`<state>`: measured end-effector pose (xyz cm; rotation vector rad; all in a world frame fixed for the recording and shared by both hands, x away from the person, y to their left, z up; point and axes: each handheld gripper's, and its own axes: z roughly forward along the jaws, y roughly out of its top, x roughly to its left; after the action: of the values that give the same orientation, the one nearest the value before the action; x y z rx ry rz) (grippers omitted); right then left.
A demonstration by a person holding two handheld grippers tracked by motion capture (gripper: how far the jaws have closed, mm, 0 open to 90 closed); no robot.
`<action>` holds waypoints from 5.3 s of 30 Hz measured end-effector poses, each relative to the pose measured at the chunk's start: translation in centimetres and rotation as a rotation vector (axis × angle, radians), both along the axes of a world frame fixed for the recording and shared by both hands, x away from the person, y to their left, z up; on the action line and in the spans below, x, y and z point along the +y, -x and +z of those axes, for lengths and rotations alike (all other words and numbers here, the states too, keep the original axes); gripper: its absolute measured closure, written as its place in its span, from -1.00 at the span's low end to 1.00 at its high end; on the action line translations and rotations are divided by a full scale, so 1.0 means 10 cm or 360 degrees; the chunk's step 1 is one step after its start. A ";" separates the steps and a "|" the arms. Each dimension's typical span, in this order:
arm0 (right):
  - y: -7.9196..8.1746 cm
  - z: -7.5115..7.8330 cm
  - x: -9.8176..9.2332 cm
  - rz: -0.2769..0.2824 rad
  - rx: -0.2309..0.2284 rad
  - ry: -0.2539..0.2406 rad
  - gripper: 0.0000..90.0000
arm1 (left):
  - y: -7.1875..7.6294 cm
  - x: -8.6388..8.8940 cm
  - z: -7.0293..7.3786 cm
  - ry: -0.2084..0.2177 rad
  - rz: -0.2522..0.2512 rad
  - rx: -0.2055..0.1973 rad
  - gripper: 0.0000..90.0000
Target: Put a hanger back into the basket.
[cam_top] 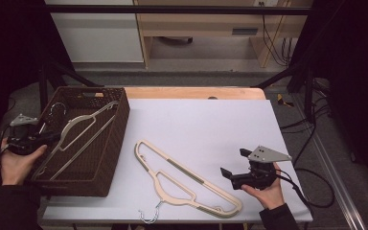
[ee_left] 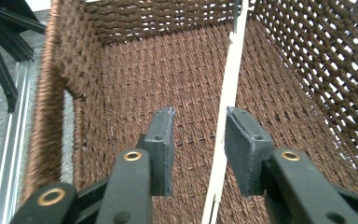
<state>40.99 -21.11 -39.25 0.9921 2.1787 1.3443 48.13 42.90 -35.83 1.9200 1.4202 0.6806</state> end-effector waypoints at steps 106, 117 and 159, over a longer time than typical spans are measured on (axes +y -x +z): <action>0.30 -0.65 0.81 0.0590 0.0553 0.0594 0.39 | 0.95 -2.12 -0.68 0.0248 -0.0880 -0.0218 -0.69; 0.31 -0.69 0.84 0.0651 0.0586 0.0640 0.67 | 0.95 -2.13 -0.69 0.0245 -0.0888 -0.0206 -0.68; 0.28 -0.61 0.83 0.0639 0.0626 0.0489 0.76 | 1.04 -2.42 -0.80 0.0181 -0.1058 -0.0006 -0.39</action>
<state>38.16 -12.84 -45.36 0.7746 2.8963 0.9719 37.72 18.75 -43.81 2.1154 0.7135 0.2756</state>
